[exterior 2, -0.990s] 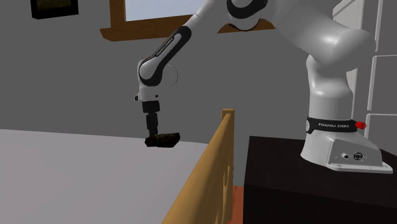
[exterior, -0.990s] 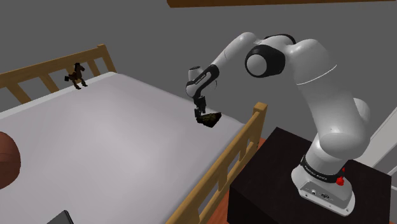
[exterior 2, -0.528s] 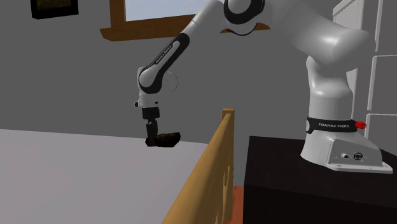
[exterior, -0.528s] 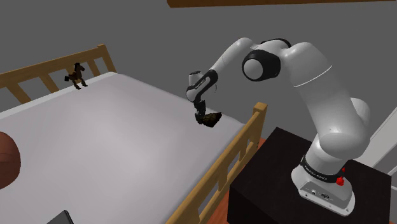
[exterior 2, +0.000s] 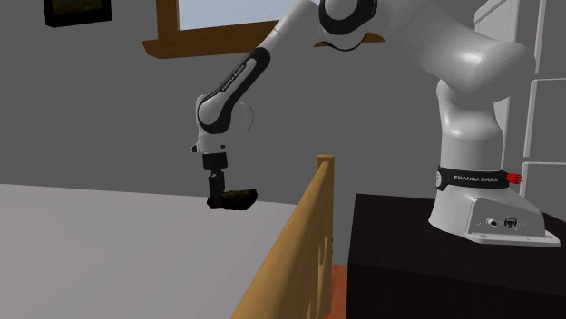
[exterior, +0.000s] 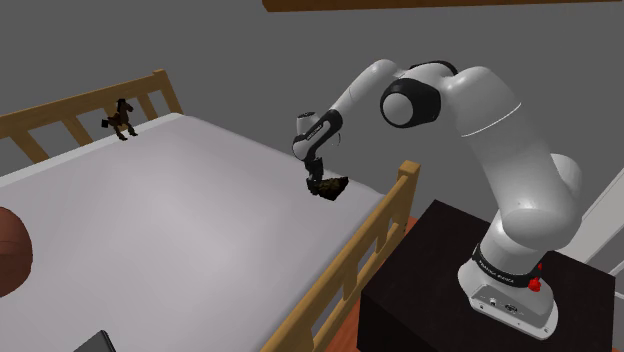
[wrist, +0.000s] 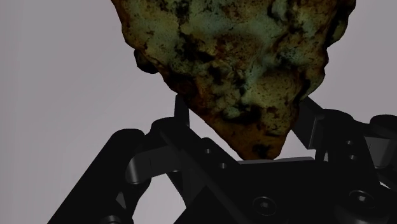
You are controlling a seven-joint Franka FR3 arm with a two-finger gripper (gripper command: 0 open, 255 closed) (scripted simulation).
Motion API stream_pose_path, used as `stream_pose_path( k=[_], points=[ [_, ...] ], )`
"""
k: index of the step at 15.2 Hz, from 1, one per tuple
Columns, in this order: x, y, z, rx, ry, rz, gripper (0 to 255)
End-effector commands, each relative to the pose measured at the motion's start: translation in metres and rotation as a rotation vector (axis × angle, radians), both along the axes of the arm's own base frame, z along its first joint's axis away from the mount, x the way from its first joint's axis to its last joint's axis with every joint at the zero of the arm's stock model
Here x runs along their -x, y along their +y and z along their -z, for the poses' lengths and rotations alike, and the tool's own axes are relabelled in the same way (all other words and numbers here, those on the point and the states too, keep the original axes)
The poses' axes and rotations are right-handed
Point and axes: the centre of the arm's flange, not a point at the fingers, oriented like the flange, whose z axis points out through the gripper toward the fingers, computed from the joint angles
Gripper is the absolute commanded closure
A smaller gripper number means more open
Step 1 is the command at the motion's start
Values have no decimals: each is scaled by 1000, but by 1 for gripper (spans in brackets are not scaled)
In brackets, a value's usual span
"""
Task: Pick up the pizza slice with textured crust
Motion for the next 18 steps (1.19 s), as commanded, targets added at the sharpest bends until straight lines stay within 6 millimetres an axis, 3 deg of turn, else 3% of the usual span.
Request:
stream_pose_path(
  k=[1, 16, 18],
  points=[
    [0, 0, 0, 0, 0, 0, 255],
    [0, 0, -79, 0, 0, 0, 255],
    [0, 0, -80, 0, 0, 0, 255]
  ],
)
